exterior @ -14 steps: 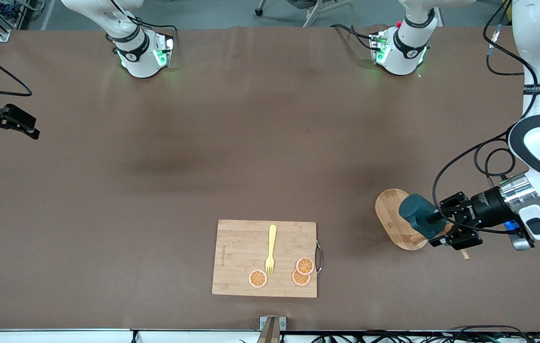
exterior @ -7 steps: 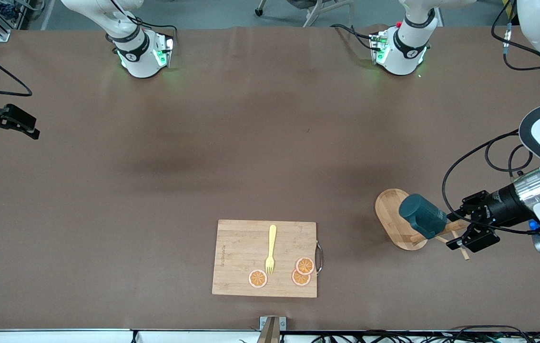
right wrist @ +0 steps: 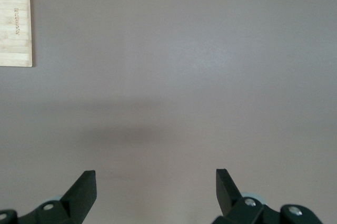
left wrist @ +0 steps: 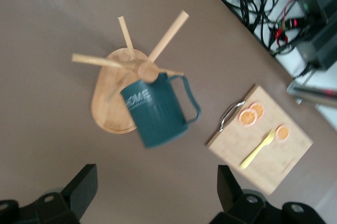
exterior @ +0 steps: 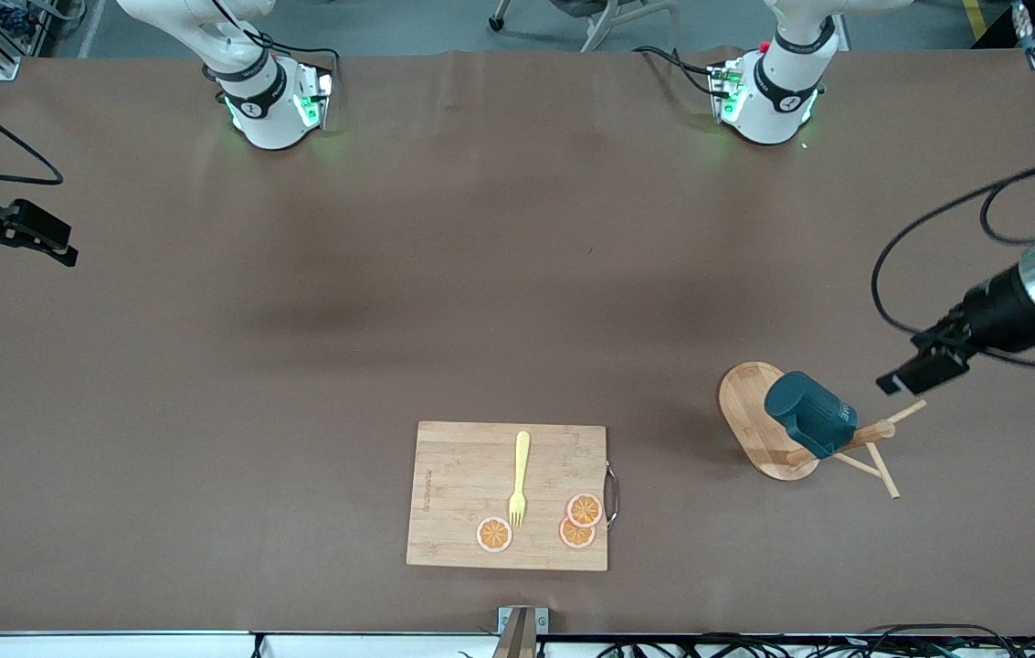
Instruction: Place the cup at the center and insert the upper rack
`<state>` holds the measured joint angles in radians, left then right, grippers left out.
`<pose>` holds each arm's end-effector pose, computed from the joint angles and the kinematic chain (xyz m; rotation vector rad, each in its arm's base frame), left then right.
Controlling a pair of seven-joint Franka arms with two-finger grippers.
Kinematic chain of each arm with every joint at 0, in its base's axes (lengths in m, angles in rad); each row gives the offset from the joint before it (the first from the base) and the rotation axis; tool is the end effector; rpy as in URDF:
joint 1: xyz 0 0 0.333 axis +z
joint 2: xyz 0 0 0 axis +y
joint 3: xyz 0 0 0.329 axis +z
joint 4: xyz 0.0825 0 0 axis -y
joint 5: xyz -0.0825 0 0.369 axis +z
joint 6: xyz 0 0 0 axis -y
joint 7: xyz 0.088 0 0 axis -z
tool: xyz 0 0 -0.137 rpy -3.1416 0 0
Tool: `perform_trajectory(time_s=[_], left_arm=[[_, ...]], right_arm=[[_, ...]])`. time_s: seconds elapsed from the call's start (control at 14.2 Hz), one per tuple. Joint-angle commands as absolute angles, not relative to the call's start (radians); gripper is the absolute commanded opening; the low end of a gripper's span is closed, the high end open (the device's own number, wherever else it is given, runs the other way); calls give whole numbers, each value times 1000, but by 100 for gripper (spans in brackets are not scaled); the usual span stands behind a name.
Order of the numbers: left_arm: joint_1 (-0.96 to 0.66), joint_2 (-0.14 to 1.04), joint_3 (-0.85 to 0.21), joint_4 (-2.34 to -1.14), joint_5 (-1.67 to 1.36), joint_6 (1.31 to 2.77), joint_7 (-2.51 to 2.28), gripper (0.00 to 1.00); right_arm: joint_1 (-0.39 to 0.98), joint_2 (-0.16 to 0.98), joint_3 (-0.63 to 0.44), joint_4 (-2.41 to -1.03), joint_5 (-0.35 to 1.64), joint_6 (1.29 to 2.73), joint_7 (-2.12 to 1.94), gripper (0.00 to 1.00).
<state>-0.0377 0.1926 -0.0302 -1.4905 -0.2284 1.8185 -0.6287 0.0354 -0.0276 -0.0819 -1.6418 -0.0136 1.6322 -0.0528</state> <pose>0.6228 -0.0659 0.5600 2.7482 0.8545 0.0696 0.5354 -0.0273 0.5951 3.1293 0.0110 0.0271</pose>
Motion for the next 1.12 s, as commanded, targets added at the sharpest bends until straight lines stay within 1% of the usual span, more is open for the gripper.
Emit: perform_trajectory(time_s=[0.0, 0.14, 0.35, 0.56, 0.84, 1.05], left_arm=[[-40, 69, -41, -1578, -145, 1769, -488, 100], [-32, -9, -54, -1641, -126, 1763, -367, 100], [-26, -89, -52, -1686, -100, 1740, -252, 100], [-25, -113, -45, -1686, -65, 1700, -129, 100], [18, -118, -45, -1663, -64, 1695, -48, 100], [23, -95, -29, -1596, -66, 1695, -3, 100]], right_arm=[[31, -58, -78, -1671, -5, 1634, -54, 100], [32, -58, -78, -1671, -9, 1632, -55, 100], [32, -58, -78, -1671, -9, 1632, -54, 100], [32, -58, -78, -1671, -9, 1632, -52, 100], [31, -58, -78, -1671, -9, 1632, -49, 100], [31, -58, -78, -1671, -9, 1634, -49, 100]])
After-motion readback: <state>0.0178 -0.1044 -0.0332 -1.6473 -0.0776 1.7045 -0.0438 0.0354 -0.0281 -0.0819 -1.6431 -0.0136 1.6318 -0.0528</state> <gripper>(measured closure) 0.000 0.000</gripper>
